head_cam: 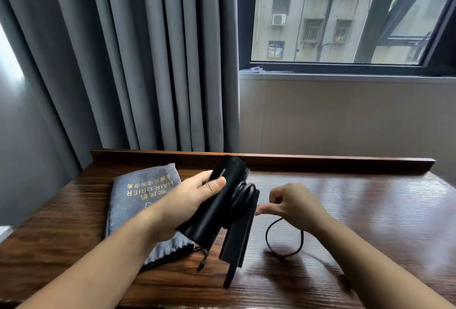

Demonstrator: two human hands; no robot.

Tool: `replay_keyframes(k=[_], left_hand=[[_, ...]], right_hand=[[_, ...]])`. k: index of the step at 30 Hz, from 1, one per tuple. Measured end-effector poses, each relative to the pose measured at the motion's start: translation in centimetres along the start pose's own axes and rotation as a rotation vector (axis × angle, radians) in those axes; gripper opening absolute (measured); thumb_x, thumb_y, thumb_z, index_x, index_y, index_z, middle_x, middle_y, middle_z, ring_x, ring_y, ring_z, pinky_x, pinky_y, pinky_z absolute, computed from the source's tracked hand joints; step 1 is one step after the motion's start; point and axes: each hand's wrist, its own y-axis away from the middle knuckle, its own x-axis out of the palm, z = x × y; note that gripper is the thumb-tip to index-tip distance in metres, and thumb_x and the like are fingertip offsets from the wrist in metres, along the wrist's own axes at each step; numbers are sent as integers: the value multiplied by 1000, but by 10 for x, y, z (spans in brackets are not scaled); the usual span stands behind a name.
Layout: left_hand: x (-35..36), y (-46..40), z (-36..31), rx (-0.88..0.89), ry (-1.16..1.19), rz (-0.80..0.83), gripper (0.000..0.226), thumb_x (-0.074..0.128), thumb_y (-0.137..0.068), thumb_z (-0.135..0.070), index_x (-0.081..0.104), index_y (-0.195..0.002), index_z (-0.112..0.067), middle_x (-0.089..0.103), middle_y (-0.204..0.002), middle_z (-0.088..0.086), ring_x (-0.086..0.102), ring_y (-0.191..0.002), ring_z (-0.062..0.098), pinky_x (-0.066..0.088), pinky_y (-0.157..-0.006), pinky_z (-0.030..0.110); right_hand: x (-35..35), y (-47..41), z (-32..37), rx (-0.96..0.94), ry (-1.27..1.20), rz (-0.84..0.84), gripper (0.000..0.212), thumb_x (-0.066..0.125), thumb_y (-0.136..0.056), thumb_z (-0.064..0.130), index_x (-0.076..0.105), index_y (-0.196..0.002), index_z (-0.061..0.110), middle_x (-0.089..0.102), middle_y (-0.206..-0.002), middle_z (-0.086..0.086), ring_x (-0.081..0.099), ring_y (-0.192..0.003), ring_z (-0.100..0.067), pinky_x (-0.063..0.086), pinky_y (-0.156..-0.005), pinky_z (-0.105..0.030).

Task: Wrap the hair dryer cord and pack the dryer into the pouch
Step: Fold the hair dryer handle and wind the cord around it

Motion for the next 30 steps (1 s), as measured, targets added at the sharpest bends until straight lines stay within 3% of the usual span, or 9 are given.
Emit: replay_keyframes(k=[3,7,12,15,19,23,26,30], left_hand=[[3,-1,2,54,-276,39,40,61,-88,-51,60,-124,-34,71,-116,-7,67,-107,10,52,-93,39],[5,-2,-1,113,-642,95,40,62,-88,-52,53,-125,-38,68,-112,-15,62,-106,1,49,-99,35],[11,-4,2,140,-999,-54,65,50,-80,-72,34,-135,-42,57,-113,-12,59,-104,13,51,-90,42],[15,-6,7,100,-1108,-202,77,49,-84,-70,18,-147,-36,50,-121,-7,57,-108,22,51,-89,43],[18,-11,13,96,-1053,-396,83,48,-87,-67,12,-152,-30,46,-132,-3,56,-116,30,50,-90,45],[18,-17,19,144,-845,-533,79,52,-86,-62,18,-149,-30,47,-135,0,55,-119,30,49,-92,46],[15,-22,23,183,-688,-639,76,57,-88,-54,22,-150,-26,47,-141,1,51,-125,26,46,-97,40],[14,-28,21,241,-411,-757,58,61,-90,-47,38,-139,-24,59,-126,-1,55,-111,16,40,-90,29]], right_hand=[[-12,-8,5,-51,280,28,63,58,-57,83,47,-56,21,44,-49,4,40,-53,-12,28,-50,-32],[-12,-18,9,-105,357,69,60,62,-63,79,38,-53,25,45,-54,6,42,-59,-13,28,-49,-30],[-13,-14,21,-90,320,35,50,61,-77,70,45,-61,26,50,-63,8,44,-61,-9,35,-53,-31],[-14,-10,31,-97,259,-33,34,55,-88,58,57,-73,27,53,-66,11,48,-67,-11,35,-57,-30],[-8,-4,50,-49,94,-40,20,53,-94,36,69,-96,24,55,-68,14,50,-71,-8,34,-65,-27],[1,6,68,18,-312,17,19,48,-99,22,63,-110,25,59,-66,8,52,-54,-5,40,-56,-22],[7,17,76,31,-676,77,20,42,-102,15,60,-109,19,56,-62,4,49,-49,-14,41,-51,-26],[19,27,81,-57,-750,87,22,38,-104,14,58,-109,19,50,-58,6,43,-53,-11,36,-54,-24]])
